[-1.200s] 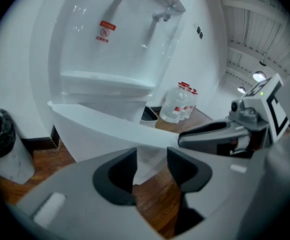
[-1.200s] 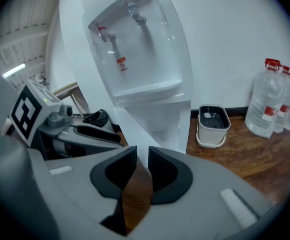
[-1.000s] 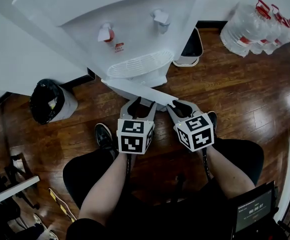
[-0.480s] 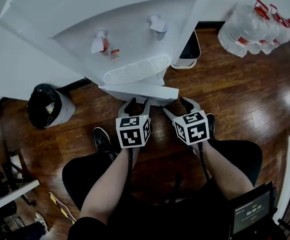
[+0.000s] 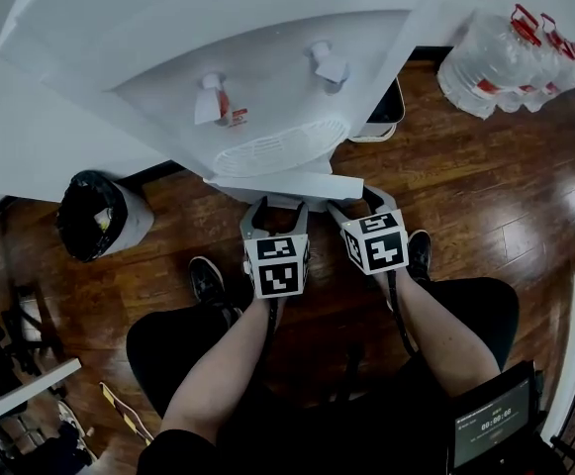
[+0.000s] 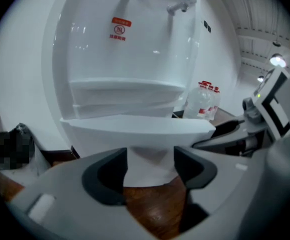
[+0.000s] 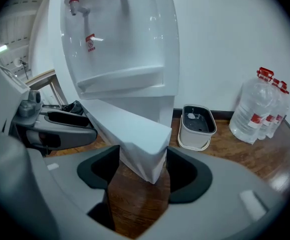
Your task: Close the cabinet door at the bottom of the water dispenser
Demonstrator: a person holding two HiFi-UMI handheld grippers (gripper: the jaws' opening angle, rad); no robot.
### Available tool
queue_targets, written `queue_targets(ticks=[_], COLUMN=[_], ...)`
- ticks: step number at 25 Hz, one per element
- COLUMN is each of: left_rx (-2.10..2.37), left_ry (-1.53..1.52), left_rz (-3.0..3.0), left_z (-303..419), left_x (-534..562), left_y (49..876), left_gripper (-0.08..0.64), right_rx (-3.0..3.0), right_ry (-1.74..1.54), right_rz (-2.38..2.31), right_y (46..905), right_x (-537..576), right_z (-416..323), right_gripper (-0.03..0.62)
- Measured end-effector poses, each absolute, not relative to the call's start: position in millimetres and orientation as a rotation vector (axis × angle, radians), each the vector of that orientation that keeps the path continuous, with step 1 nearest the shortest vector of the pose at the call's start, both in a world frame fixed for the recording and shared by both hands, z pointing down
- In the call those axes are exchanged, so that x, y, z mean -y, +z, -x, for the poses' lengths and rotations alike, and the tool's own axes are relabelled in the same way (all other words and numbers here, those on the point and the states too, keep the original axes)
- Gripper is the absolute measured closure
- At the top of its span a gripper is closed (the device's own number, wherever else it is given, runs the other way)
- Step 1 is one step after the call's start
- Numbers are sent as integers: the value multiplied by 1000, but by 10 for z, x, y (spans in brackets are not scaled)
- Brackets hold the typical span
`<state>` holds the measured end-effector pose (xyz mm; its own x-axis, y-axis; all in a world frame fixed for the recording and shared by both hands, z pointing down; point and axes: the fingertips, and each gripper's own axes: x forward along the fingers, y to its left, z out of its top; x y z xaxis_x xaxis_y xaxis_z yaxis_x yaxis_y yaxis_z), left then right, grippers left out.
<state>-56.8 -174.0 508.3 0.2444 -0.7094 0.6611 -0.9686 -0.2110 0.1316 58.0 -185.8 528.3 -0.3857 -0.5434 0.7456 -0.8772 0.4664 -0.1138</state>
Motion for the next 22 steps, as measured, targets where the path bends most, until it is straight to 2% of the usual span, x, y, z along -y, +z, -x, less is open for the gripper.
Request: queue_targets(ticks=[22], left_rx=[1449], left_ry=[529], left_rz=[-1864], left_z=[476], left_x=[1968], left_y=[5277], left_gripper=[288], right_rx=[2124], right_ry=[483], right_rz=[-1151], right_y=[5209], right_x=[2368], right_z=[-600], right_gripper=[304])
